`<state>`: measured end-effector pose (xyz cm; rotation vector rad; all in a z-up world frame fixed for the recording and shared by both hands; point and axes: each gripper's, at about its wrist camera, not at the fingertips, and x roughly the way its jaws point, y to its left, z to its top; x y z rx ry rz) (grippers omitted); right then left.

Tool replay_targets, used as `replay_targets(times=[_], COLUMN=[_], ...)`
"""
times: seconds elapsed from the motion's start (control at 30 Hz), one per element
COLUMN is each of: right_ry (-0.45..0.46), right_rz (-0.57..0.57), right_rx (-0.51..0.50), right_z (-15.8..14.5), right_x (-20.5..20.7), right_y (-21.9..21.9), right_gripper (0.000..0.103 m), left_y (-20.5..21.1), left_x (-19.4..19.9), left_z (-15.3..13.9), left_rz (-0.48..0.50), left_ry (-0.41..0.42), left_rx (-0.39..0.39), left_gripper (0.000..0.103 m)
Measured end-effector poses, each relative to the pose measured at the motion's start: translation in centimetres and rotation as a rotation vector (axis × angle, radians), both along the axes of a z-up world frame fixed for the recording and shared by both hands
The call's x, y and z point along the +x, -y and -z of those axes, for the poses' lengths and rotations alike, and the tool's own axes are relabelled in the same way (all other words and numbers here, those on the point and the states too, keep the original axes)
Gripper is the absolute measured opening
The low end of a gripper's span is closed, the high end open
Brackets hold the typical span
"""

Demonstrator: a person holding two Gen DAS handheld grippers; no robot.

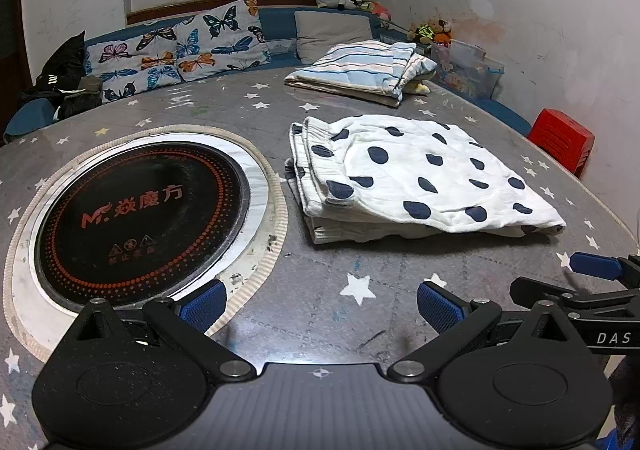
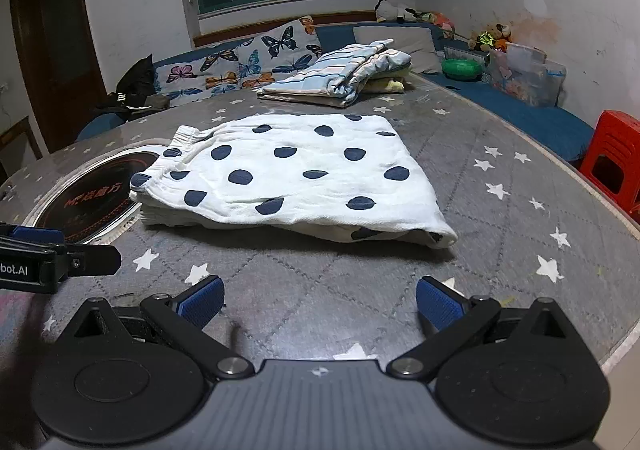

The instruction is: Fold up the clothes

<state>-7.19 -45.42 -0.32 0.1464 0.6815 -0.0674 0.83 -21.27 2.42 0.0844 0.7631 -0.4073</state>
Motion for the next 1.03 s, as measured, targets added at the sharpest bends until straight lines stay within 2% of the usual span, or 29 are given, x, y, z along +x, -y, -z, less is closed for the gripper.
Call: replay_targets(times=[1.03], right_ry=[-0.023], right_rz=[-0.003], right_rx=[0.026], right_z=[0.52], right_x=[0.34], right_y=[-0.14], right_gripper=[0.103], left_y=[0.65], left_x=[-0.17], left_z=[0.99], left_rz=[0.011], left_ry=[-0.027], left_rx=[0.006], left_gripper=[0.103])
